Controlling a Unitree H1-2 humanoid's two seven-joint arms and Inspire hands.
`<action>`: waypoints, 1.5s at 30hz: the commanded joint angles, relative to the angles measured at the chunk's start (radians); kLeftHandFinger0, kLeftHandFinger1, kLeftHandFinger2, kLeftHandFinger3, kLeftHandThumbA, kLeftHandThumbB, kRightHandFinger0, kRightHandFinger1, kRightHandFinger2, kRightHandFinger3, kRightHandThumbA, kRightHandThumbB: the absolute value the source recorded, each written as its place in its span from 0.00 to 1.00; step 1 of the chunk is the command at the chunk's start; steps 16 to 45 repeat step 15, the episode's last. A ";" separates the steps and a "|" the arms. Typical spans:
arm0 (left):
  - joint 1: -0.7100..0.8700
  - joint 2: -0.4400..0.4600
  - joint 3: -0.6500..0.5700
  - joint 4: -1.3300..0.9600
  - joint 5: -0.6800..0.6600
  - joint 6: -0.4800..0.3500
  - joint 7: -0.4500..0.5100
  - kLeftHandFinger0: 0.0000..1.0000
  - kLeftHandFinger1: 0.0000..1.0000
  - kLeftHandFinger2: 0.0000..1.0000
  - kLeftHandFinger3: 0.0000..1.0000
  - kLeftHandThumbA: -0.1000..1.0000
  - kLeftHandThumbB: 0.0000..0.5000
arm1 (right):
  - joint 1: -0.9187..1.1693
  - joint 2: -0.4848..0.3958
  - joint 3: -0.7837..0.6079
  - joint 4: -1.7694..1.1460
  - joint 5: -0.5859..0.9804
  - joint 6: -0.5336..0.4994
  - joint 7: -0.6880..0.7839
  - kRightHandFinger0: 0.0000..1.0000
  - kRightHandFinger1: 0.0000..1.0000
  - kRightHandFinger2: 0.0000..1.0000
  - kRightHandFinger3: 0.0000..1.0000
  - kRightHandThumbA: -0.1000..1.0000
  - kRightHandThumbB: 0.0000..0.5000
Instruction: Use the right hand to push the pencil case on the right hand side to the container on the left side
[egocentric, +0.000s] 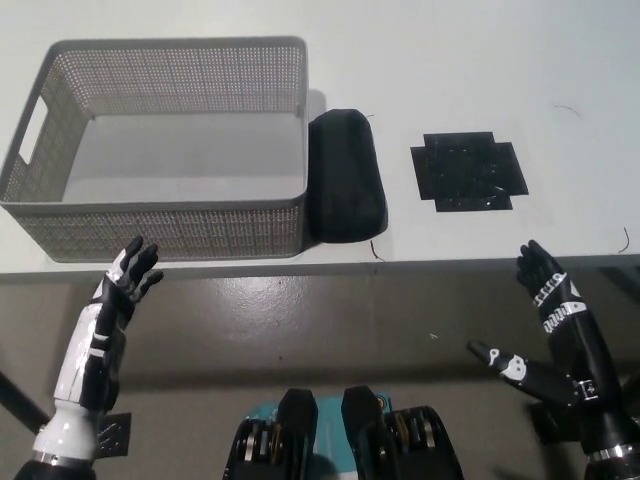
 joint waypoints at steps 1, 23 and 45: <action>0.007 0.012 0.013 0.009 -0.001 -0.021 0.005 1.00 1.00 1.00 1.00 1.00 0.42 | -0.023 0.009 -0.017 0.006 0.027 -0.016 0.035 1.00 1.00 1.00 1.00 1.00 0.50; -0.007 0.022 0.022 0.041 0.004 -0.054 0.004 1.00 1.00 1.00 1.00 1.00 0.35 | -0.035 0.012 -0.035 0.028 0.032 -0.009 0.051 1.00 1.00 1.00 1.00 1.00 0.50; -0.007 0.022 0.022 0.041 0.004 -0.054 0.004 1.00 1.00 1.00 1.00 1.00 0.35 | -0.035 0.012 -0.035 0.028 0.032 -0.009 0.051 1.00 1.00 1.00 1.00 1.00 0.50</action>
